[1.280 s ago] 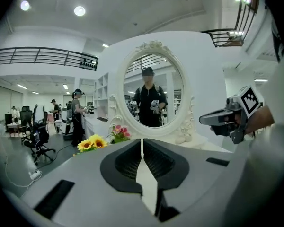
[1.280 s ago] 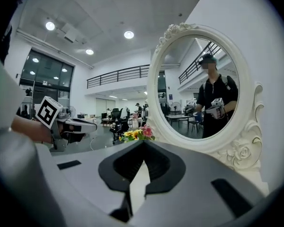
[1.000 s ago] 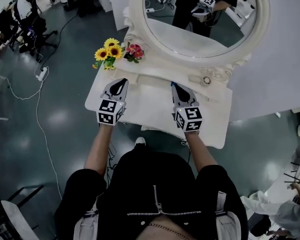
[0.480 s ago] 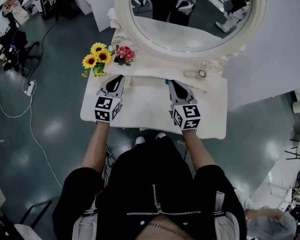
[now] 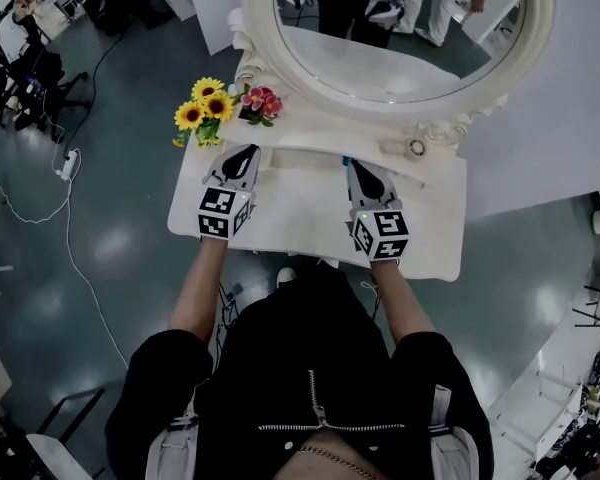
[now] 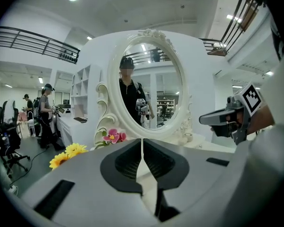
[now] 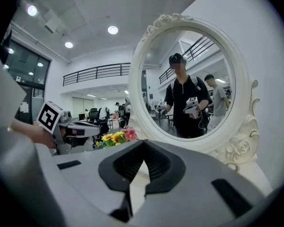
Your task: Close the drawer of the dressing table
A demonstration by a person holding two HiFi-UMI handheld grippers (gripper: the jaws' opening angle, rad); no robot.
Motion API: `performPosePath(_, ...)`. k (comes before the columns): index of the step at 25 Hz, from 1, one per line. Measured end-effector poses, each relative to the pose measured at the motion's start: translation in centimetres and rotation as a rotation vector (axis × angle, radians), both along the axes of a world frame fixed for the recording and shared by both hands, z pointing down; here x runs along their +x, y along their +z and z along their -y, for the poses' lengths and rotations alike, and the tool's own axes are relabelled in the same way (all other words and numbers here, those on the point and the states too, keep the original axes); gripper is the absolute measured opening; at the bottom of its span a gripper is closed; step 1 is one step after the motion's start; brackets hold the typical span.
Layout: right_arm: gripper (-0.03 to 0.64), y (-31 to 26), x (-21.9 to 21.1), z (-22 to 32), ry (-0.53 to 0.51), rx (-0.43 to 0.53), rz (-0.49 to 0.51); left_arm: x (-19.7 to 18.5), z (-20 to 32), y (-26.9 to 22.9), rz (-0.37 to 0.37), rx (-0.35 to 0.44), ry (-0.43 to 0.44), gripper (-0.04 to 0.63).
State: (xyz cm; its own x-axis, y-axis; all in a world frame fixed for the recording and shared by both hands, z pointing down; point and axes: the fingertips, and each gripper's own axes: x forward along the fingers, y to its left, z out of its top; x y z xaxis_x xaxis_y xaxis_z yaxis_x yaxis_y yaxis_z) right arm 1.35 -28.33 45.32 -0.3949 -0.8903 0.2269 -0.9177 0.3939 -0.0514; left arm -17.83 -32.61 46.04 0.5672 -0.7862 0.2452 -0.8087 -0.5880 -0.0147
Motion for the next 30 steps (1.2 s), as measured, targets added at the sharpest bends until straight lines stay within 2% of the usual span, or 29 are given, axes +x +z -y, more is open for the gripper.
performPosePath(18,0.006,6.3,-2.8,-0.5,-0.118,-0.159,-0.010,-4.5,-2.7,8.3,-0.035,-0.162,-0.162,0.032)
performPosePath(19,0.006,6.5,-2.9,-0.5,-0.122,-0.165,-0.011,-4.6,-2.8,8.6,-0.039,-0.170,-0.165,0.047)
performPosePath(21,0.006,6.9,-3.1,-0.4,-0.132,-0.174,-0.012,-4.8,-2.9,9.2,-0.048,-0.187,-0.171,0.147)
performPosePath(22,0.006,7.0,-3.2,-0.3,-0.136,-0.178,-0.013,-4.8,-2.9,9.4,-0.052,-0.193,-0.176,0.174)
performPosePath(30,0.006,7.7,-4.1,0.3,-0.161,-0.193,-0.022,-6.0,-2.5,9.8,-0.092,-0.185,-0.229,0.302)
